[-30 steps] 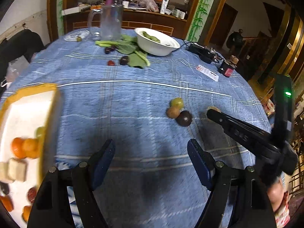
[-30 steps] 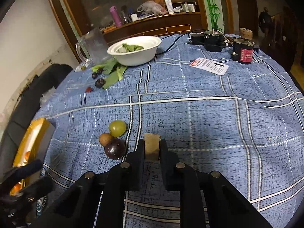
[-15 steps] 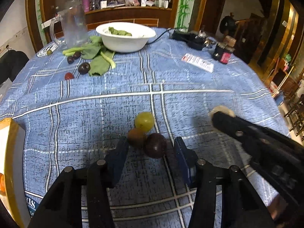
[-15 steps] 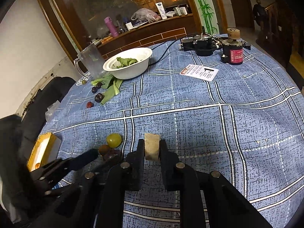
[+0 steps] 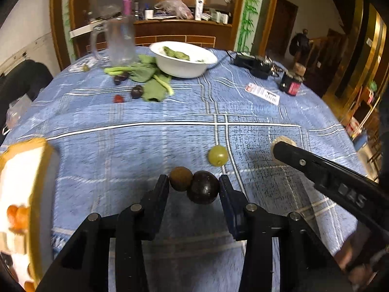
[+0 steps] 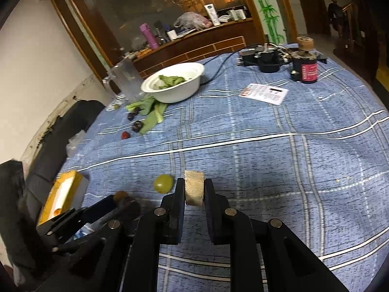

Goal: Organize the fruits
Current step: 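Carry the plum into the tray and release while the right gripper drops the yam chunk there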

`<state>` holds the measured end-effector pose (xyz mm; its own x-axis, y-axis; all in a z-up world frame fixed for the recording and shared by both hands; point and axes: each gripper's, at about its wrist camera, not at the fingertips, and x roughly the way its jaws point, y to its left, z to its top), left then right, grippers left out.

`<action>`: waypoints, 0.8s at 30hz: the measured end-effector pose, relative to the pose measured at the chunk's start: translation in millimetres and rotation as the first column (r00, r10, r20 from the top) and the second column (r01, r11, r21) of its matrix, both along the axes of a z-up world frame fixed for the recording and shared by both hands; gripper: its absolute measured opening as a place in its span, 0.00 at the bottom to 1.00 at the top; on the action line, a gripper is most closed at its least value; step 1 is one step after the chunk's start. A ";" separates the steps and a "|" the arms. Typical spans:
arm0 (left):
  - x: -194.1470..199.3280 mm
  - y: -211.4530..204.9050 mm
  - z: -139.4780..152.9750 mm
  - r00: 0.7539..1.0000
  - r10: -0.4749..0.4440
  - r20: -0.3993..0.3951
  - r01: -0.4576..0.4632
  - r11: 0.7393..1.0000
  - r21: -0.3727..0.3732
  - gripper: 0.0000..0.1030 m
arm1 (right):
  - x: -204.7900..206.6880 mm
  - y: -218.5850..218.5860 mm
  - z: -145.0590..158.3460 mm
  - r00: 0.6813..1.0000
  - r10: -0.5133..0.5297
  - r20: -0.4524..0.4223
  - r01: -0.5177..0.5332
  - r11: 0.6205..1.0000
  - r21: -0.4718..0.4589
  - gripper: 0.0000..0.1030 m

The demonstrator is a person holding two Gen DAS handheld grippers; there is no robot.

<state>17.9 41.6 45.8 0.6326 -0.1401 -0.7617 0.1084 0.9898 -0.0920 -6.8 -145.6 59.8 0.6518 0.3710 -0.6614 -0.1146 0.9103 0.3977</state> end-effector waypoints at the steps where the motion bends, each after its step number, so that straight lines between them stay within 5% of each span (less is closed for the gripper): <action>1: -6.0 5.7 4.0 1.000 0.008 0.003 -0.008 1.000 -0.005 0.39 | -0.9 1.9 1.1 1.000 0.011 0.006 -0.011 1.000 0.007 0.15; 8: -60.1 79.9 37.6 0.989 0.142 0.035 -0.140 0.988 -0.059 0.39 | -13.4 29.0 11.0 0.993 0.106 0.061 -0.106 0.994 -0.002 0.15; 14: -103.9 162.5 52.0 0.950 0.304 0.067 -0.302 0.952 -0.044 0.40 | -28.5 61.3 18.4 0.985 0.158 0.074 -0.155 0.987 -0.044 0.16; 24: -150.9 253.5 16.7 0.893 0.449 0.012 -0.448 0.893 -0.046 0.40 | -65.6 189.7 38.0 0.909 0.416 0.038 -0.417 0.909 0.022 0.16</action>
<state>-133.0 295.1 62.5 0.6521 0.1322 -0.7465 -0.3439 0.9291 -0.1359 -72.3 44.1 97.8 0.4544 0.6318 -0.6280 -0.4933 0.7655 0.4132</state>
